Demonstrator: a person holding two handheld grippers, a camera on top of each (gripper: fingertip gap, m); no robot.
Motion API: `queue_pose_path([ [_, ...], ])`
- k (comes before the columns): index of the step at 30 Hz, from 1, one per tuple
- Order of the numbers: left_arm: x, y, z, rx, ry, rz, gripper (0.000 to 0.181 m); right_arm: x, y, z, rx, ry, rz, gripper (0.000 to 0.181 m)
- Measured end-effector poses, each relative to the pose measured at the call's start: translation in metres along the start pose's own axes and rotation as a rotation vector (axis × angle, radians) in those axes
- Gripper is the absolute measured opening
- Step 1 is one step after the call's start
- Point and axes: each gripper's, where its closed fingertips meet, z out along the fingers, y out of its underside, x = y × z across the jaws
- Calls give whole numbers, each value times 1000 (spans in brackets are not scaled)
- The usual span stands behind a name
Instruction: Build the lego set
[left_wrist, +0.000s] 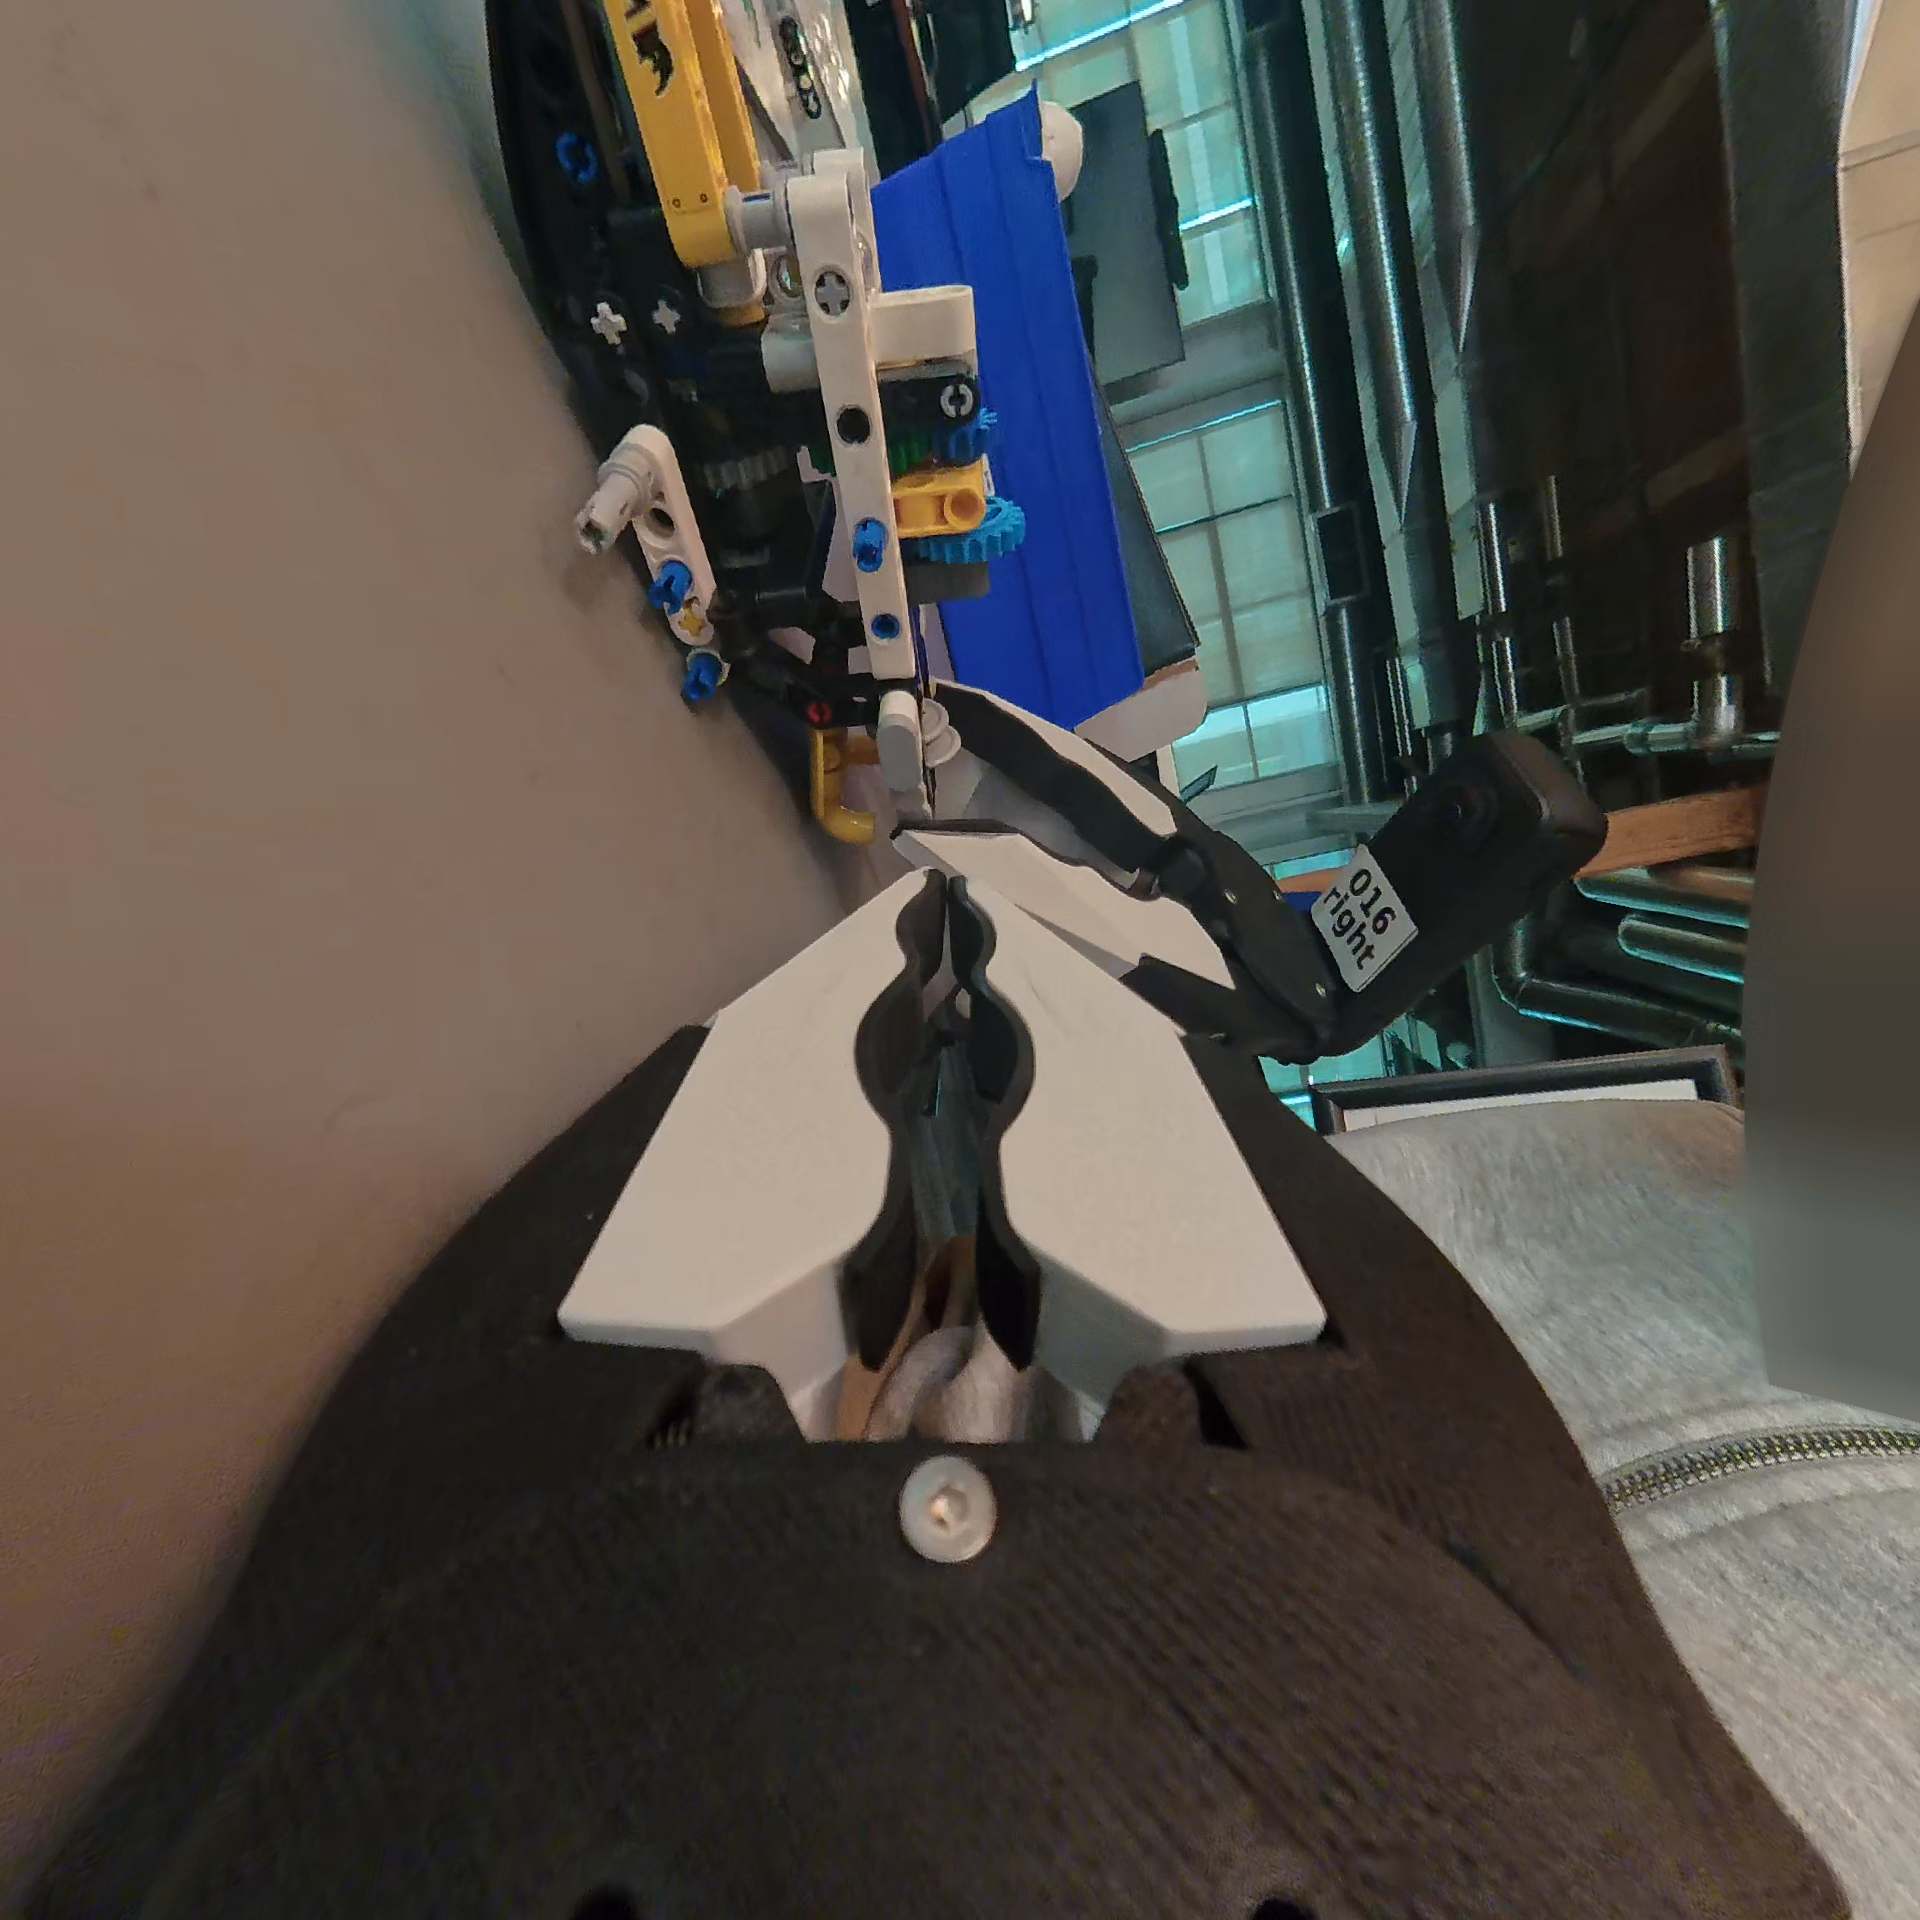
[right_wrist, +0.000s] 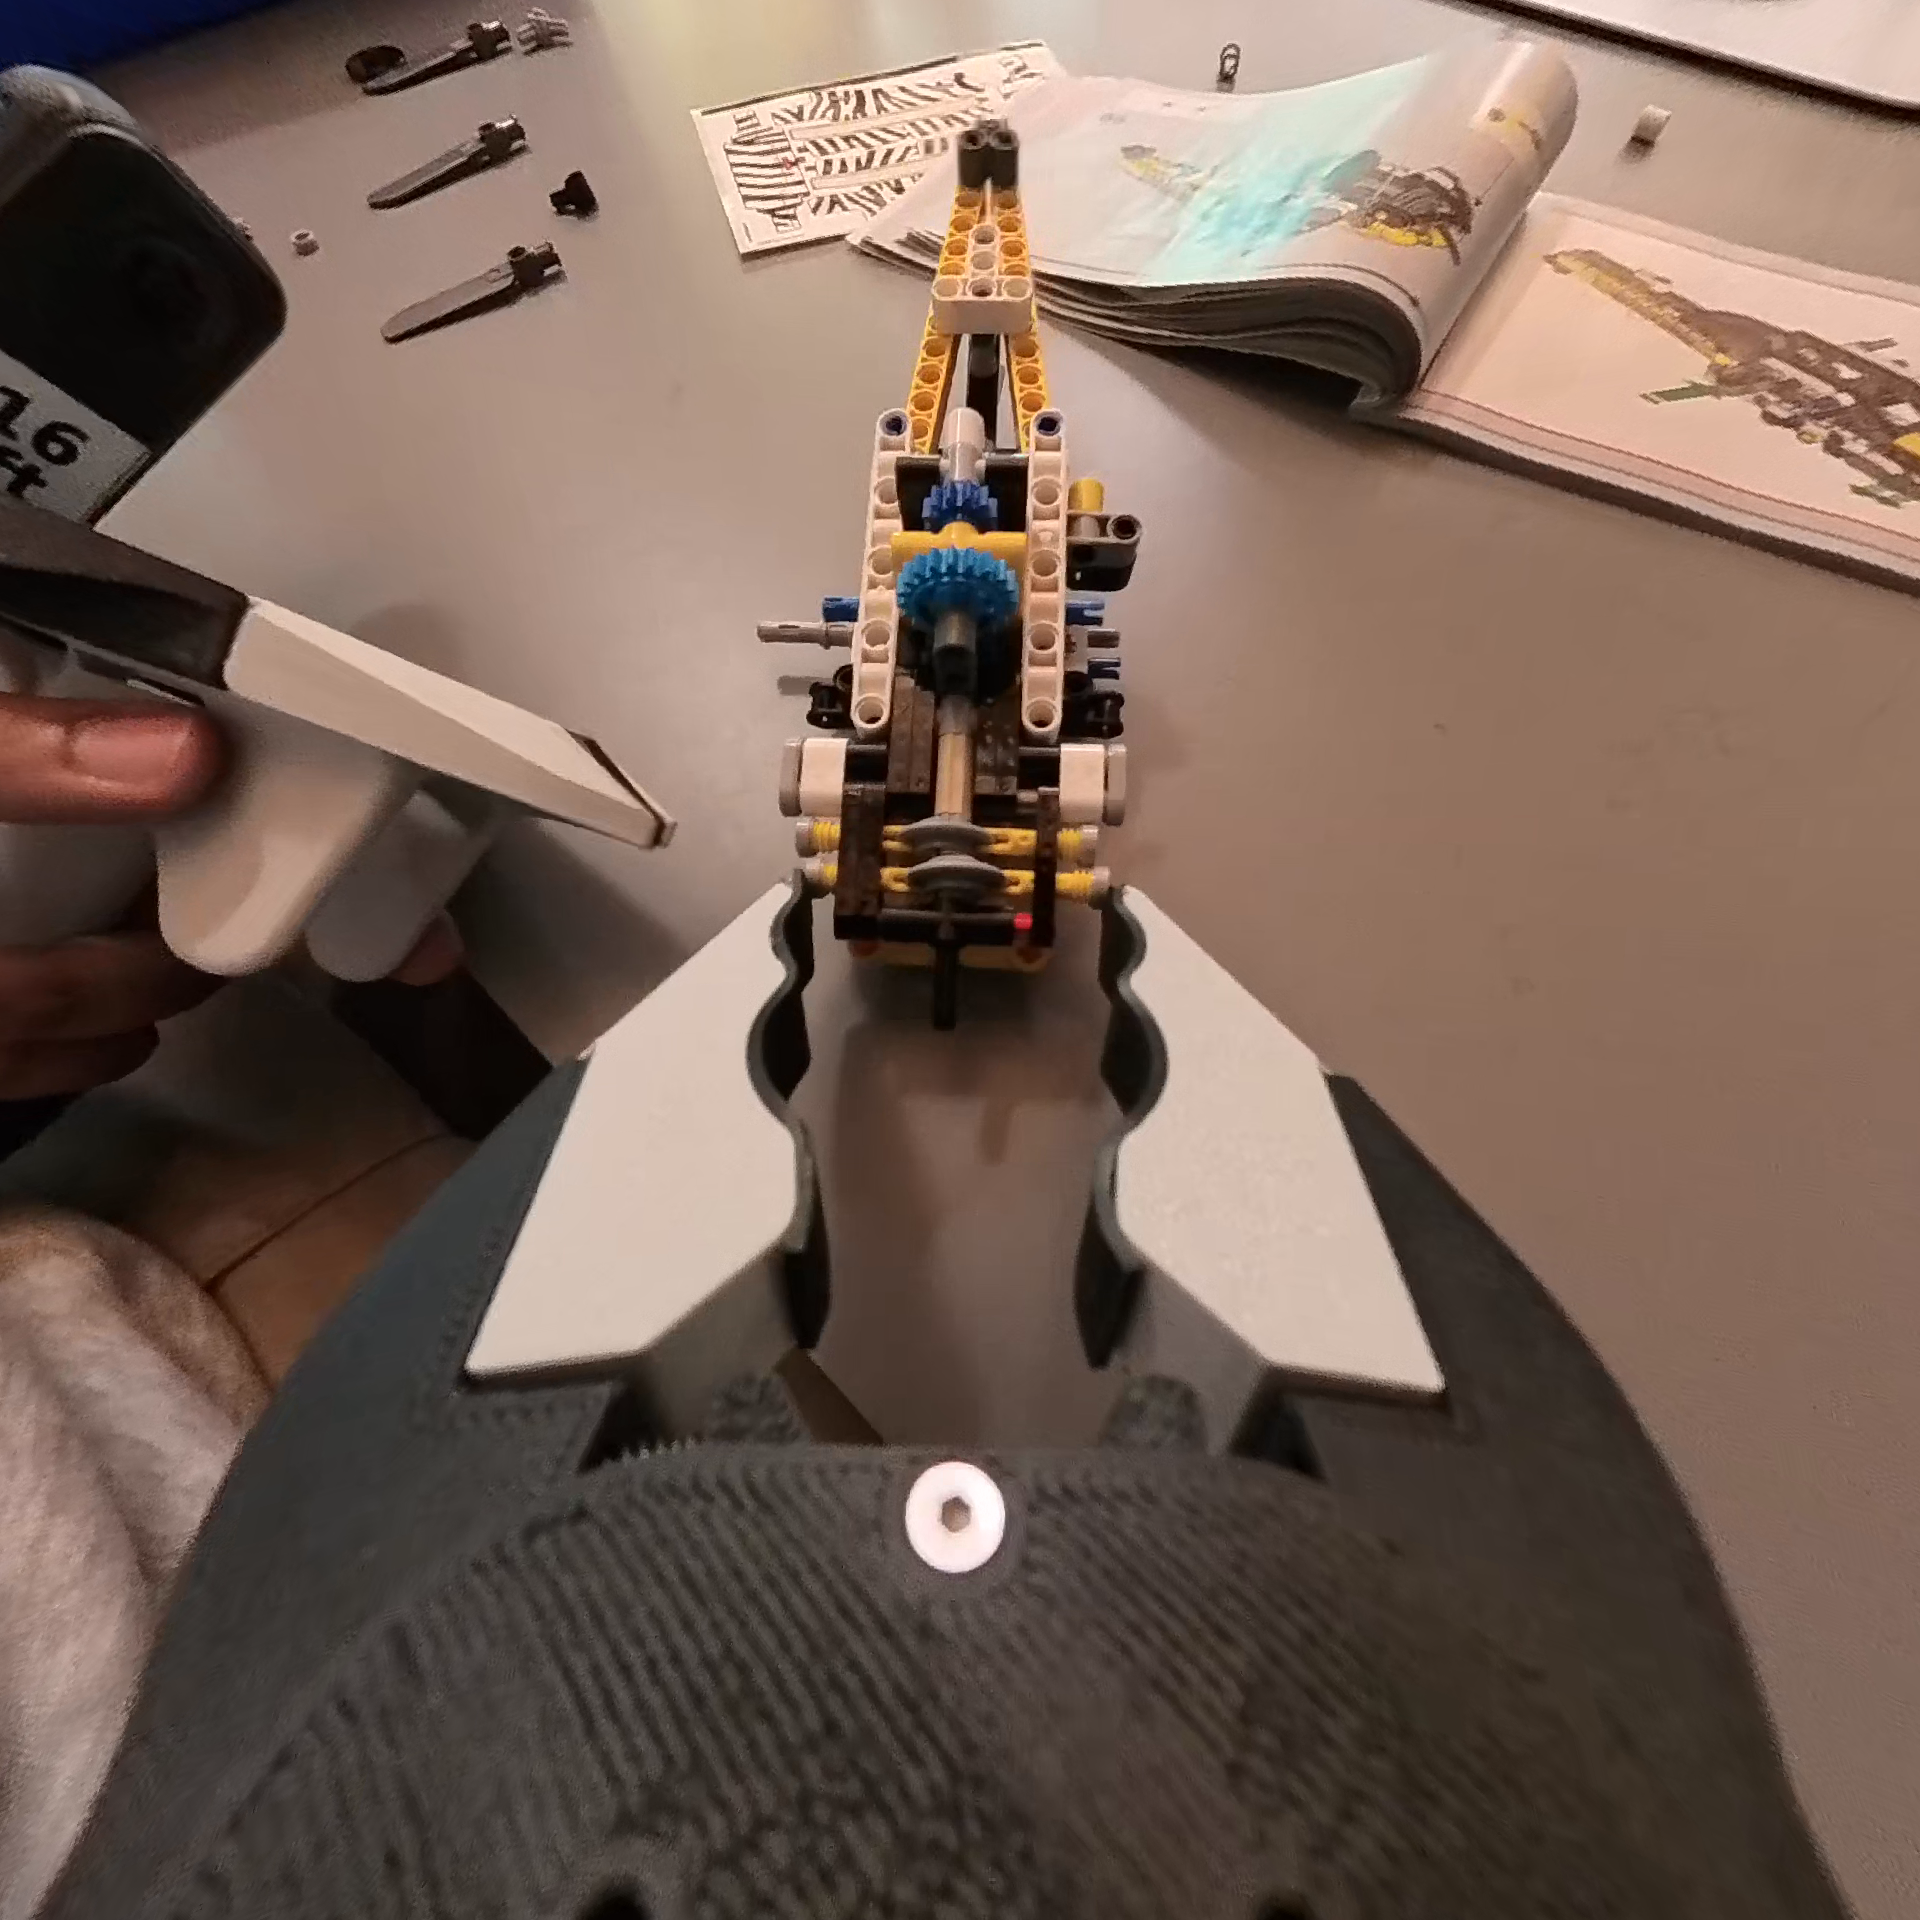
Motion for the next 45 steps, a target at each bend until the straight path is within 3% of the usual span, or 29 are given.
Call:
queue_pose_path([
  [5, -4, -2, 4, -30, -37, -15, 0, -6, -3, -1, 37, -42, -18, 55],
  [11, -2, -9, 12, -43, -27, -52, 13, -16, -4, -1, 69, -87, -99, 66],
  [17, -4, 1, 16, -99, -44, -50, 10, -11, -2, -1, 65, -33, -142, 54],
  [27, -5, 3, 18, -102, -52, -37, 8, -12, 0, -2, 63, -17, -230, 52],
  [45, -3, 4, 18, -111, -33, -36, 8, -16, -2, -2, 68, -49, -191, 51],
])
